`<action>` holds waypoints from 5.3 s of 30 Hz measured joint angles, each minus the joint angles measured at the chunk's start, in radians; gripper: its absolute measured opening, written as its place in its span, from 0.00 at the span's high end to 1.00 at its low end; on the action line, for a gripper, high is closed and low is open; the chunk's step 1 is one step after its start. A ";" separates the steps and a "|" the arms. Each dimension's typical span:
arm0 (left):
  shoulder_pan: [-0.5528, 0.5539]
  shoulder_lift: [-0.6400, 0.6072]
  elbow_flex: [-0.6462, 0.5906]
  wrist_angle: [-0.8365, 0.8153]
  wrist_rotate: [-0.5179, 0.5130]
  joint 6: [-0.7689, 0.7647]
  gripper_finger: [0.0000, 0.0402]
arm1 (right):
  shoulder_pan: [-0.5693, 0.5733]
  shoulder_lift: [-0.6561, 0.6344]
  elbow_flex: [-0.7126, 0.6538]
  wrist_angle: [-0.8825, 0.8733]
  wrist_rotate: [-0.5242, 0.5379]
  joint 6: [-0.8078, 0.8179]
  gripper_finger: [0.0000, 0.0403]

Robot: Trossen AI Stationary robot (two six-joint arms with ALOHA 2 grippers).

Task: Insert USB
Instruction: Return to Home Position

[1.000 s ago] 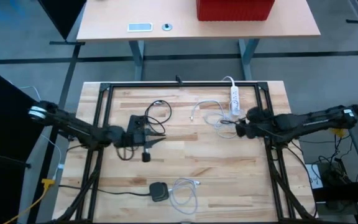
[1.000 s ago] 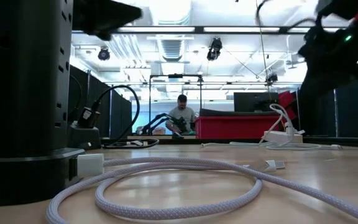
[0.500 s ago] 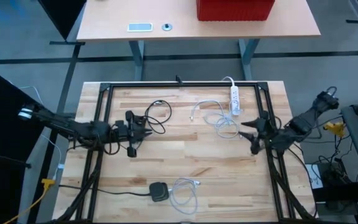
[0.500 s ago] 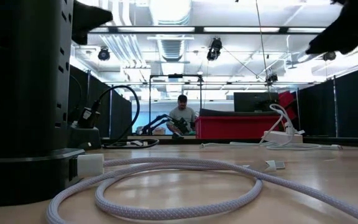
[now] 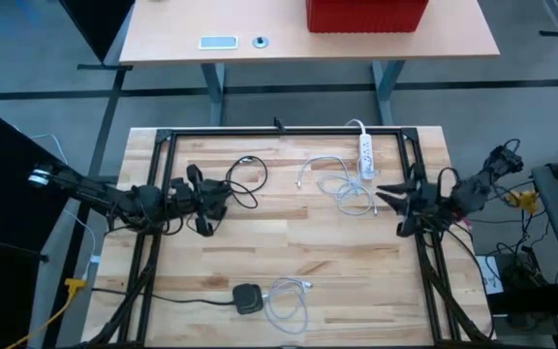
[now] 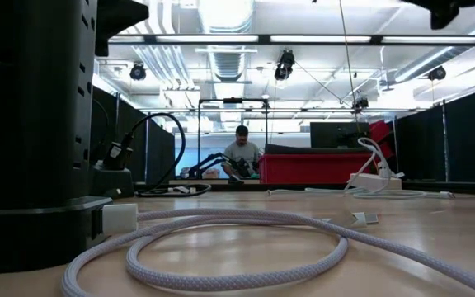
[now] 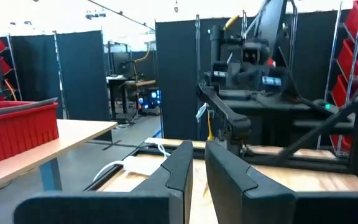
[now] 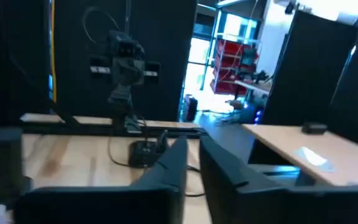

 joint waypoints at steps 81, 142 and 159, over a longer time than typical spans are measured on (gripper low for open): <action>0.124 -0.730 -0.291 -0.612 0.437 -0.066 0.94 | -0.516 -0.305 -0.362 -0.134 -0.640 0.186 1.00; 0.124 -0.654 -0.291 -0.606 0.439 -0.109 0.94 | -0.514 -0.325 -0.409 -0.033 -0.825 0.259 1.00; 0.124 -0.644 -0.291 -0.606 0.439 -0.108 0.94 | -0.514 -0.324 -0.409 -0.034 -0.825 0.259 1.00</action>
